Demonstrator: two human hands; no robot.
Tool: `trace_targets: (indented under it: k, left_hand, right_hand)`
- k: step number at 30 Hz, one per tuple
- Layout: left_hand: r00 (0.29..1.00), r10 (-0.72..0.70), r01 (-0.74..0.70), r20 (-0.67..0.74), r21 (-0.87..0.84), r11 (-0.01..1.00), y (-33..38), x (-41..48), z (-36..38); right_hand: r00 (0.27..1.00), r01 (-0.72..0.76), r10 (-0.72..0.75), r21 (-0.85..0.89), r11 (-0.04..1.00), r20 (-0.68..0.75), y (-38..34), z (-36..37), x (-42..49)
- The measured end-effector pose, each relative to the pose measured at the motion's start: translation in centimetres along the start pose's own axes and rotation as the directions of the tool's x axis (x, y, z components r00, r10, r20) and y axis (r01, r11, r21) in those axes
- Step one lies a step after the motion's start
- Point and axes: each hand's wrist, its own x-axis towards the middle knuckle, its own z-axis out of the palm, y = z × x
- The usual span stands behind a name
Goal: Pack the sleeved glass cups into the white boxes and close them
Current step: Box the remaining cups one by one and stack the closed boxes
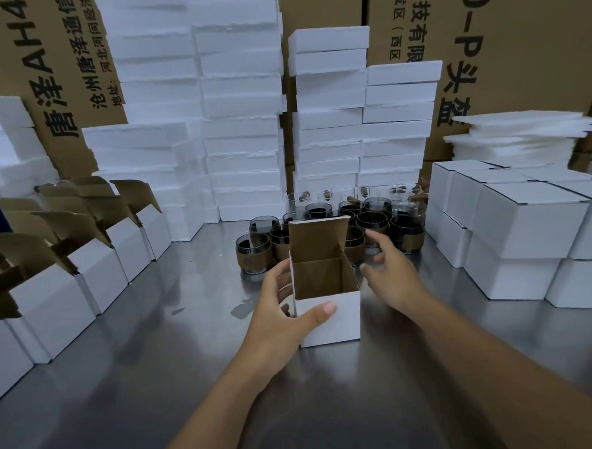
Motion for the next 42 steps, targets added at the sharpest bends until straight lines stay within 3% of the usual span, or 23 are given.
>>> trace_targets:
  k: [6, 9, 16, 21, 28, 31, 34, 37, 39, 42]
  left_hand:
    - [1.0, -0.018, 0.018, 0.014, 0.019, 1.0, -0.2, 0.0, 0.0]
    - [0.999, -0.039, 0.038, 0.021, 0.029, 0.999, -0.2, 0.2, 0.0]
    - [0.999, -0.039, 0.038, 0.02, 0.031, 0.999, -0.2, 0.3, 0.0]
    - [0.998, -0.045, 0.044, 0.034, 0.043, 0.998, 0.0, 0.0, 0.0]
    - [0.998, -0.042, 0.04, 0.04, 0.054, 0.998, 0.2, -0.8, -0.3]
    - [0.999, -0.03, 0.035, -0.035, 0.142, 0.989, 0.6, -1.6, -0.4]
    - [0.976, 0.114, -0.079, -0.183, 0.188, 0.979, 1.5, -2.7, -0.5]
    - [0.868, 0.391, -0.314, -0.307, 0.272, 0.91, 2.5, -3.8, -0.4]
    - [0.82, 0.489, -0.398, -0.296, 0.317, 0.861, 2.9, -4.5, 0.0]
    - [0.87, 0.466, -0.4, -0.159, 0.323, 0.858, 3.0, -5.3, 0.7]
  right_hand:
    - [0.993, 0.059, -0.015, -0.39, 0.919, 0.115, -1.0, 0.6, 1.8]
    - [0.995, 0.054, -0.013, -0.444, 0.894, 0.094, -1.6, 0.4, 1.9]
    - [0.999, 0.026, -0.034, -0.229, 0.973, -0.032, -0.1, 0.0, 0.0]
    - [0.989, -0.003, -0.024, -0.182, 0.983, -0.146, 1.0, -0.7, -2.2]
    - [0.963, 0.063, -0.028, 0.126, 0.99, -0.267, -0.1, -2.8, -6.8]
    - [0.955, 0.109, -0.026, 0.268, 0.957, -0.294, -1.5, -2.9, -9.0]
    - [0.941, 0.163, -0.059, 0.294, 0.942, -0.333, -2.7, -2.5, -10.9]
    - [0.943, 0.197, -0.099, 0.291, 0.936, -0.318, -3.4, -1.9, -12.3]
    - [0.952, 0.188, -0.107, 0.27, 0.944, -0.287, -3.6, -1.6, -13.1]
    - [0.941, 0.243, -0.178, 0.213, 0.946, -0.286, -4.0, -1.3, -14.1]
